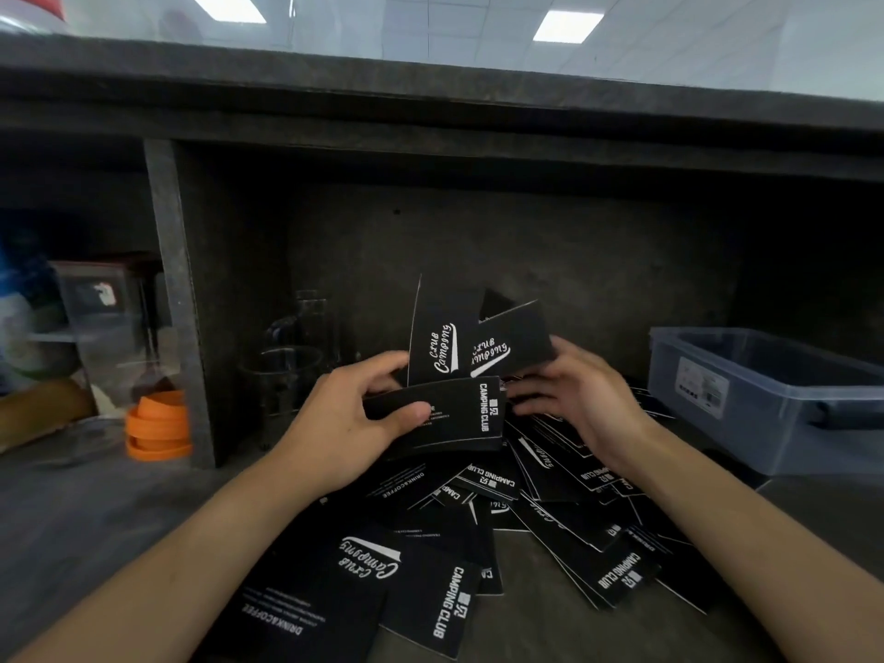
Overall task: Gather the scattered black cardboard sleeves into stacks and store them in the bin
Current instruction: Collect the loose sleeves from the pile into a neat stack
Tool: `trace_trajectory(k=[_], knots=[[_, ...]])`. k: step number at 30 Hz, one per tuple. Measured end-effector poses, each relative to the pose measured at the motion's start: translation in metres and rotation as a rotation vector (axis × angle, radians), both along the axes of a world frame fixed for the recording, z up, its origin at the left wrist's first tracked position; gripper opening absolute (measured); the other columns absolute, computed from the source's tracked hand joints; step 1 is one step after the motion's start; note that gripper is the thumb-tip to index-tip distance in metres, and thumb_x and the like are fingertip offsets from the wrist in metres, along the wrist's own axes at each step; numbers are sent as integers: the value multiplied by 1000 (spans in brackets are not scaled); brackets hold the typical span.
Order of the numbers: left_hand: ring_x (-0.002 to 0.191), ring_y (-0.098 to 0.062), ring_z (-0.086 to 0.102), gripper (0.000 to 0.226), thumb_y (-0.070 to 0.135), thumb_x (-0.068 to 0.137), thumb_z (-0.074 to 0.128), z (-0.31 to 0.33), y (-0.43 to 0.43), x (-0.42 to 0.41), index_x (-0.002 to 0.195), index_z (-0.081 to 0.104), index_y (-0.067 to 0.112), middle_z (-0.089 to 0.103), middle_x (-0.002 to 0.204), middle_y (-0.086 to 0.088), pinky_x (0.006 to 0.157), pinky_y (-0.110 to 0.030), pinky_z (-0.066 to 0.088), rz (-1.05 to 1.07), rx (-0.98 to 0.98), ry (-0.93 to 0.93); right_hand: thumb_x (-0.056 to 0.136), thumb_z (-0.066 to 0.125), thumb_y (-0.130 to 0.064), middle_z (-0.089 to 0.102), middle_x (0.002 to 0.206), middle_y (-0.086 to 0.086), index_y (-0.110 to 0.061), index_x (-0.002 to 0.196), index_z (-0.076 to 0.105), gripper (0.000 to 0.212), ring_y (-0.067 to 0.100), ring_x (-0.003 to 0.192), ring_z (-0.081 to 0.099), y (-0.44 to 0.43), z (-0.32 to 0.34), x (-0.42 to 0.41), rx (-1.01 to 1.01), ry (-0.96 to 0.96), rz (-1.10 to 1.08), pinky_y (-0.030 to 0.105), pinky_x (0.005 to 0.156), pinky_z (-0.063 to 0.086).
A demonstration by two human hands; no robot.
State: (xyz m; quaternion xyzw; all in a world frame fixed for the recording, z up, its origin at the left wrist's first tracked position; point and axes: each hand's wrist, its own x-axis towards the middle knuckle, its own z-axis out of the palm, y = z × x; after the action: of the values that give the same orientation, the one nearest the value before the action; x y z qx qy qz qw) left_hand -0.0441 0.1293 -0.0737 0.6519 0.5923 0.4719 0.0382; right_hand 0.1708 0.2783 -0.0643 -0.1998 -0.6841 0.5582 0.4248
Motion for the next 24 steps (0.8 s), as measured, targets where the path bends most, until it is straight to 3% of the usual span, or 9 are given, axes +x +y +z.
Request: trace_trajectory(k=[3,5,7,9,14,16,18,21,24], knots=[[98,7,67,68,35,91,74,4,-5,-5,131,37,75,74,96,28,99,-36,53,83,-88,160,102,30,-11,75,108,19,-7,123,63,40,32,97,73,0,7,4,50,111,-31,44,80,59],[108,4,64,78,40,94,68,5,-7,-4,133,16,83,72,109,29,101,-37,53,99,-147,264,103,36,-45,75,114,11,-19,129,60,45,26,107,72,2,3,3,96,40,-58,46,92,56],[117,0,60,76,42,98,61,6,-8,-1,138,8,80,63,127,28,102,-38,52,109,-163,364,88,35,-82,71,126,-6,-38,134,57,67,15,121,65,1,-6,1,194,-167,-87,47,108,47],[119,0,56,68,43,100,55,4,-7,0,147,13,70,52,135,31,100,-36,52,98,-151,423,77,31,-95,65,133,-14,-47,135,56,79,7,129,58,-7,-10,-4,236,-288,-67,47,114,42],[121,6,49,62,46,101,51,-2,-2,-1,153,19,57,37,136,35,101,-25,47,37,-167,461,84,42,-76,78,108,-7,-25,114,70,65,9,103,73,-28,-5,-14,130,-193,-23,31,96,53],[126,8,46,66,44,103,50,-2,-3,1,151,10,64,42,142,35,105,-24,45,21,-166,475,91,54,-57,80,100,-1,-17,110,71,47,14,91,76,-30,-5,-15,101,-35,-97,28,82,59],[125,7,50,71,42,102,52,-2,-3,2,148,5,69,46,145,34,105,-27,46,14,-171,457,97,64,-28,79,93,4,-11,105,70,20,14,83,76,-23,-4,-14,289,7,-182,23,71,59],[121,4,56,75,43,101,55,-2,-2,0,149,3,67,51,143,32,102,-28,50,28,-192,430,100,62,-11,78,94,1,-12,102,72,11,10,89,75,-13,-1,-6,446,-132,-153,21,79,57],[123,4,55,71,43,101,55,-2,-2,-1,150,8,65,51,144,29,105,-28,49,29,-188,411,106,50,-31,72,93,-8,-26,91,68,24,2,88,68,-7,-7,1,613,-529,-166,27,85,52]])
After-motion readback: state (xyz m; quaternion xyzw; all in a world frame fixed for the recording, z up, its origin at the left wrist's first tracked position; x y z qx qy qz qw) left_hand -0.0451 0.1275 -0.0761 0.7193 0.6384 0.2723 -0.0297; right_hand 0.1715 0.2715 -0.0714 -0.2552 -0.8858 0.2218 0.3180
